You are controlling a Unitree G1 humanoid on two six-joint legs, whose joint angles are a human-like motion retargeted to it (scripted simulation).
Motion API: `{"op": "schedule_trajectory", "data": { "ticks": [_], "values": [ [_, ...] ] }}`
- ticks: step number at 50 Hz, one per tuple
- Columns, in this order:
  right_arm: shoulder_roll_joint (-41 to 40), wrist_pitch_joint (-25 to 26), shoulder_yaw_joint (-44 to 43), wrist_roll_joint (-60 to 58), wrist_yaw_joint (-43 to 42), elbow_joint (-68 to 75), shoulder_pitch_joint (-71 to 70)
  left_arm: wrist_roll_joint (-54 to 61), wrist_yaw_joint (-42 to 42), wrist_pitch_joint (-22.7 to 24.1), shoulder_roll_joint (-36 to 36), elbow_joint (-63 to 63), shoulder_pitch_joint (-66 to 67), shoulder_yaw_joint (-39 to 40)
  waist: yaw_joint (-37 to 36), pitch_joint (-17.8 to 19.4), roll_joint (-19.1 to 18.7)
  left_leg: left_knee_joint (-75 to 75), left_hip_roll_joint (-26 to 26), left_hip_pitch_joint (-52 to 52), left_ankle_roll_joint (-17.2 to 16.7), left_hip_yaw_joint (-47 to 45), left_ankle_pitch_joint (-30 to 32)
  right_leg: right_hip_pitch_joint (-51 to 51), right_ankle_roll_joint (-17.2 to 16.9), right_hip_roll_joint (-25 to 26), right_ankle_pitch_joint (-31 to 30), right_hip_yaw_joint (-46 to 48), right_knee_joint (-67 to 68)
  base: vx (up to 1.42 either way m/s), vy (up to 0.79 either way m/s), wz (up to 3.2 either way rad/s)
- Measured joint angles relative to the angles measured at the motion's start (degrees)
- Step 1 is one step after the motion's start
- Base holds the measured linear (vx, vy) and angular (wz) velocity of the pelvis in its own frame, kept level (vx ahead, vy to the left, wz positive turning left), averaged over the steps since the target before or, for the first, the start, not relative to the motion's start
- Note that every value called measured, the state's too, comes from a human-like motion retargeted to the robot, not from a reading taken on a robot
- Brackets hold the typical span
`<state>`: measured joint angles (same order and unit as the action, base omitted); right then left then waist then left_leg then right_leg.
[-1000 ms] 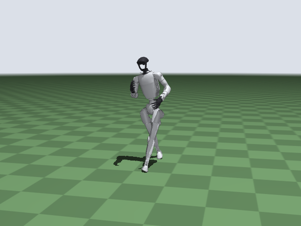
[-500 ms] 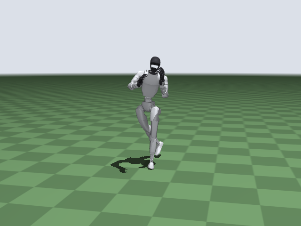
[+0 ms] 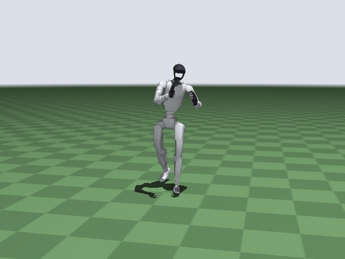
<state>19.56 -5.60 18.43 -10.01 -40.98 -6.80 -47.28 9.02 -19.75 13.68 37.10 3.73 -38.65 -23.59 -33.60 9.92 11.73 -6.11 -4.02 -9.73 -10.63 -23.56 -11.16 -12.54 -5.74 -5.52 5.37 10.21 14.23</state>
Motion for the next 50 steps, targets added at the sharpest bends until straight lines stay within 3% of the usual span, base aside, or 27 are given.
{"op": "schedule_trajectory", "data": {
  "ticks": [3,7,10,13,16,20,23,25,27,28,30,32,33,35,37,38,40,45,47,50],
  "values": [
    [1.9,0.8,-1.9,8.2,-4.5,11.6,-4.8,6.0,3.1,0.0,-1.3,0.9,27.5,11.0,-3.5,-0.2,1.7,-0.2,0.2,1.3,0.4,-0.2,-0.9,-1.9,2.0,-0.4,-2.6,2.8,-1.6,0.17,0.07,-0.06],
    [5.5,-5.0,-7.4,24.0,-2.0,9.1,7.2,7.1,6.7,-1.6,-6.2,-3.3,58.0,25.0,-3.4,-0.9,-0.6,-0.6,-2.4,6.4,-1.6,4.6,-2.3,0.3,4.5,2.4,-5.0,2.9,12.7,0.25,0.12,0.94],
    [9.8,-6.6,-14.0,20.8,5.2,0.5,23.4,8.1,8.0,-1.6,-10.2,-5.0,72.5,33.5,-0.8,-1.2,-1.3,-0.8,-3.4,8.2,-1.0,10.0,-2.9,11.0,7.4,4.0,5.4,1.6,37.0,0.21,0.07,1.55],
    [9.8,-7.2,-21.0,19.2,10.7,-6.1,39.8,6.5,7.2,-2.9,-11.0,-7.2,76.0,37.3,2.5,0.7,-3.6,-2.4,-4.7,10.3,-1.6,15.8,-3.5,22.3,11.4,4.9,17.1,2.8,60.4,0.15,0.02,1.7],
    [6.8,-7.8,-25.6,20.8,13.5,-9.5,52.7,-0.5,6.7,-6.2,-9.5,-11.1,71.8,36.4,6.6,3.1,-7.4,-6.0,-6.7,11.8,-2.6,21.1,-4.5,34.9,12.8,4.8,25.3,5.2,82.4,0.08,0.02,1.72],
    [4.0,-7.8,-28.2,21.8,14.5,-9.9,61.0,-8.4,6.5,-10.0,-6.7,-16.8,62.4,31.9,13.4,5.0,-10.4,-11.5,-7.4,11.9,-4.4,28.0,-4.7,55.3,10.3,-0.4,33.2,6.8,105.3,0.05,0.02,1.66],
    [3.4,-7.2,-29.5,20.9,13.4,-10.3,61.7,-9.2,5.4,-11.3,-3.6,-18.8,56.0,26.8,21.2,9.6,-13.1,-13.1,-9.9,16.8,-3.1,35.5,-5.0,63.4,7.4,-9.9,35.4,11.4,109.1,0.07,-0.11,2.6],
    [3.8,-6.9,-30.2,19.6,12.5,-10.9,60.9,-7.5,5.1,-11.2,-2.3,-19.2,51.7,23.1,27.9,15.2,-13.8,-13.7,-9.8,21.9,-2.0,41.5,-4.0,65.2,3.6,-20.5,33.6,12.3,106.5,0.08,-0.06,3.46],
    [4.6,-6.9,-30.5,18.8,11.9,-11.4,60.1,-6.2,5.4,-10.0,-1.9,-19.1,48.4,19.7,32.9,18.7,-15.2,-14.9,-11.8,25.0,-3.4,46.7,-3.9,67.2,-1.3,-29.2,25.9,14.2,98.4,0.08,-0.07,2.89],
    [5.2,-7.0,-30.3,18.4,11.8,-11.3,59.7,-6.1,5.8,-9.1,-2.2,-19.3,46.9,18.0,34.3,19.0,-16.2,-16.2,-13.1,25.2,-4.1,48.5,-4.1,68.9,-4.0,-31.5,19.2,15.1,92.0,0.03,-0.06,1.49],
    [6.7,-7.3,-29.8,17.9,12.0,-10.8,58.0,-6.9,7.0,-7.2,-3.3,-19.5,44.0,15.9,32.5,19.0,-17.3,-17.8,-13.4,26.1,-4.4,46.7,-4.3,74.2,-9.3,-29.4,0.5,14.4,73.6,-0.09,-0.09,-0.39],
    [7.7,-7.8,-29.3,18.2,12.7,-9.2,55.1,-7.7,8.6,-5.4,-4.1,-20.0,40.8,15.3,29.2,19.2,-17.2,-20.6,-12.7,25.1,-4.4,43.9,-5.0,75.1,-9.3,-21.4,-17.7,15.8,45.5,-0.24,-0.31,-1.05],
    [7.8,-8.0,-29.3,18.4,13.0,-8.5,54.4,-7.6,9.2,-4.6,-4.5,-20.1,39.9,15.0,29.1,19.4,-17.0,-20.9,-12.6,25.1,-4.4,44.7,-5.1,72.5,-9.3,-18.4,-22.1,15.0,30.2,0.0,-0.25,0.42],
    [7.4,-7.7,-29.0,18.1,12.8,-7.8,55.8,-4.1,8.0,-3.4,-5.4,-19.7,40.7,14.6,30.1,19.5,-15.7,-18.9,-11.6,27.4,-4.4,47.5,-5.0,61.4,-9.3,-18.4,-20.6,10.1,-1.7,0.4,0.05,2.1],
    [6.1,-5.9,-29.0,16.2,11.2,-8.4,59.6,1.5,4.9,-3.4,-4.9,-19.0,43.1,14.8,34.3,19.9,-15.2,-17.0,-11.4,29.2,-4.4,55.0,-4.7,47.8,-9.2,-28.8,-10.7,19.7,-19.2,0.52,0.15,3.16],
    [5.6,-5.6,-29.4,15.7,10.8,-8.9,60.8,2.7,4.3,-3.6,-4.8,-19.3,43.7,15.5,34.0,19.9,-15.1,-16.4,-11.3,29.4,-4.4,55.9,-4.7,47.4,-9.3,-31.1,-5.8,23.1,-19.2,0.3,-0.06,1.7],
    [5.1,-5.4,-30.2,15.4,10.5,-9.7,62.7,3.6,3.6,-4.1,-5.3,-20.6,45.1,17.1,31.7,19.9,-15.0,-16.0,-11.7,29.0,-4.4,57.3,-5.2,45.4,-9.3,-32.6,-4.5,25.9,-19.2,0.12,-0.21,0.68],
    [6.1,-5.9,-31.3,17.5,12.9,-9.6,64.5,4.7,4.7,-5.0,-7.2,-22.5,52.8,24.0,23.1,19.9,-14.4,-18.2,-11.8,27.1,-4.4,59.7,-7.1,35.7,-9.3,-27.4,-19.6,15.9,-14.0,0.07,-0.26,0.21],
    [5.9,-6.3,-31.7,18.6,12.8,-9.7,64.0,5.4,5.5,-4.7,-6.4,-22.1,56.5,26.9,20.1,19.9,-12.6,-17.6,-11.1,26.5,-4.4,60.1,-7.5,32.5,-9.3,-24.8,-18.3,13.6,-12.0,0.1,-0.29,0.1],
    [5.2,-6.9,-32.5,19.9,12.1,-10.7,63.1,5.3,5.8,-4.8,-3.3,-20.8,60.4,29.5,17.0,19.9,-9.1,-17.2,-9.1,23.9,-3.1,62.6,-9.4,25.6,-8.2,-22.6,-10.2,19.2,-10.8,0.16,-0.3,0.33]
  ]
}}
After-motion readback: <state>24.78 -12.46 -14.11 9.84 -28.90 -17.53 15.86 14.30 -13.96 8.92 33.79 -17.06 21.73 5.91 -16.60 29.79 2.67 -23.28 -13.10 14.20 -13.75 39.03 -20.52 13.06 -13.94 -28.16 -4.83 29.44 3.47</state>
